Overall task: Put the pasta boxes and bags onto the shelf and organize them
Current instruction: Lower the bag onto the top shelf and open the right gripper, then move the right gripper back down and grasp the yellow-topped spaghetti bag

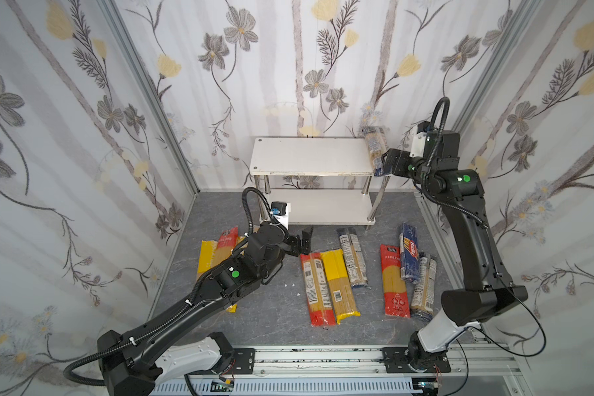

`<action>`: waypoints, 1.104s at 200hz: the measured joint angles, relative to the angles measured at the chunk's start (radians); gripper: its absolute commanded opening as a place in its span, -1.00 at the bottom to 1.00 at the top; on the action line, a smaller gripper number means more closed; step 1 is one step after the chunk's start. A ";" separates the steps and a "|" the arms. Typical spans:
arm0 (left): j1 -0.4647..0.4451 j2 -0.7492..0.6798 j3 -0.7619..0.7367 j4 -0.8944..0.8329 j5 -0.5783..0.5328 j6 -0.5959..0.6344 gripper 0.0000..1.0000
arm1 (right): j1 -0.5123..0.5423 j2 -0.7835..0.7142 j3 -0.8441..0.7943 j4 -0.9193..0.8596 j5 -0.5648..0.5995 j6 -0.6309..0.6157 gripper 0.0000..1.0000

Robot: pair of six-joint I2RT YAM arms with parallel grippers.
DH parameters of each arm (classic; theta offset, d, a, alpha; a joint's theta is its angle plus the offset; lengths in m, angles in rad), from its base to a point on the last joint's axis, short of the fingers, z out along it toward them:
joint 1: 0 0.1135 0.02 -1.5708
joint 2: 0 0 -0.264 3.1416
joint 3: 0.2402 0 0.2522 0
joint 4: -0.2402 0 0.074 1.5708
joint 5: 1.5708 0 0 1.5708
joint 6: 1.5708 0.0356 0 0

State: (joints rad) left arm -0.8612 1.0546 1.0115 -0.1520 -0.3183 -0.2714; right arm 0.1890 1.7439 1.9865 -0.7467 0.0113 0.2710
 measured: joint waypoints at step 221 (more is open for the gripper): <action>-0.074 -0.264 -0.583 0.005 0.083 -0.414 1.00 | 0.567 -0.674 -1.356 0.348 0.143 0.321 0.80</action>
State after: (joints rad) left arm -0.9348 0.7910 0.4286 -0.1474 -0.2352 -0.6857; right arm 0.7563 1.0702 0.6304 -0.3985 0.1547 0.5919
